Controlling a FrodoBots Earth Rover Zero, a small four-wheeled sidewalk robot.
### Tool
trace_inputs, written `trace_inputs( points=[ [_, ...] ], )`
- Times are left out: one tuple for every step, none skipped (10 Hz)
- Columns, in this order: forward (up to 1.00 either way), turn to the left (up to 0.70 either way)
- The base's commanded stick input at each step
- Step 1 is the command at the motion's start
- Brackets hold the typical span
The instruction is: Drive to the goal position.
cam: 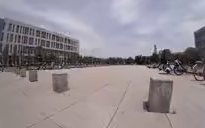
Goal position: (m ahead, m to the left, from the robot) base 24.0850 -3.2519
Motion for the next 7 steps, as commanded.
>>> trace_inputs(
  points=[
    [1.00, -0.22],
    [1.00, -0.20],
    [1.00, -0.14],
    [1.00, -0.05],
    [1.00, 0.00],
    [1.00, 0.00],
    [1.00, 0.00]
  ],
)
